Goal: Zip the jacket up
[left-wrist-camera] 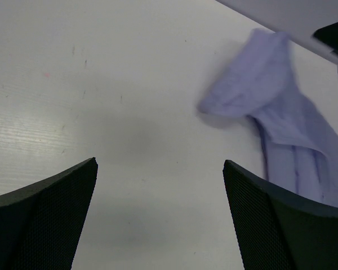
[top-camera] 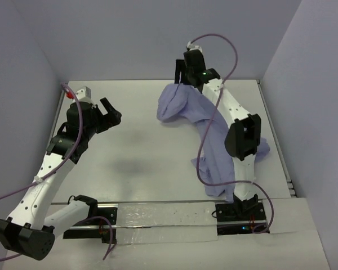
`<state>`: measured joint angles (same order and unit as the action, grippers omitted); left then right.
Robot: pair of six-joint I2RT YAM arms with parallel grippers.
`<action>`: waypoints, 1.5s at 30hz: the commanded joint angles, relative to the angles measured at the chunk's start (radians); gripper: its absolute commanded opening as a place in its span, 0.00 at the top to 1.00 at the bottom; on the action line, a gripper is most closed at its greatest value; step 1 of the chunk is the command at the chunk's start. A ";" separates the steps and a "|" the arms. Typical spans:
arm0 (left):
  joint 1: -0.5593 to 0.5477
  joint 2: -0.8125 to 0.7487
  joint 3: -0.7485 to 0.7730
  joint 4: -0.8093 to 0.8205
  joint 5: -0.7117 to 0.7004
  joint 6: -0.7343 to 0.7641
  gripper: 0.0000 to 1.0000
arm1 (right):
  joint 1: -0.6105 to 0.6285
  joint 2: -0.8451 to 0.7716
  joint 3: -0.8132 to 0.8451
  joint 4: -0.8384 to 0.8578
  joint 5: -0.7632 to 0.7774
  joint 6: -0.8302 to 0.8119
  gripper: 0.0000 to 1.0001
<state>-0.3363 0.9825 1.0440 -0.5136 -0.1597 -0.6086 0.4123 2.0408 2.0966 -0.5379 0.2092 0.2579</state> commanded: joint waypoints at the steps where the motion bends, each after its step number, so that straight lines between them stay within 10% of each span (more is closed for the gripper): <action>1: -0.014 0.023 -0.028 0.033 0.074 0.004 0.01 | 0.000 -0.120 -0.030 -0.073 -0.066 0.081 0.14; 9: -0.208 0.183 -0.053 0.133 0.101 -0.027 0.04 | 0.002 -0.514 -0.639 0.045 -0.049 0.106 0.09; 19: -0.569 0.509 -0.001 0.343 0.226 -0.071 0.31 | -0.033 -0.903 -1.256 0.058 -0.005 0.278 0.33; 24: -0.643 0.692 0.090 0.407 0.372 -0.218 0.34 | -0.084 -1.009 -1.350 0.060 0.022 0.320 0.17; 39: -0.683 1.009 0.299 0.409 0.358 -0.389 0.20 | -0.230 -1.032 -1.384 0.042 -0.007 0.322 0.12; 45: -0.696 1.086 0.339 0.351 0.321 -0.361 0.39 | -0.242 -0.959 -1.437 0.127 -0.079 0.329 0.17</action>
<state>-1.0191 2.0407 1.3433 -0.1280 0.1911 -0.9824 0.1778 1.0457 0.6930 -0.4876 0.1690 0.5740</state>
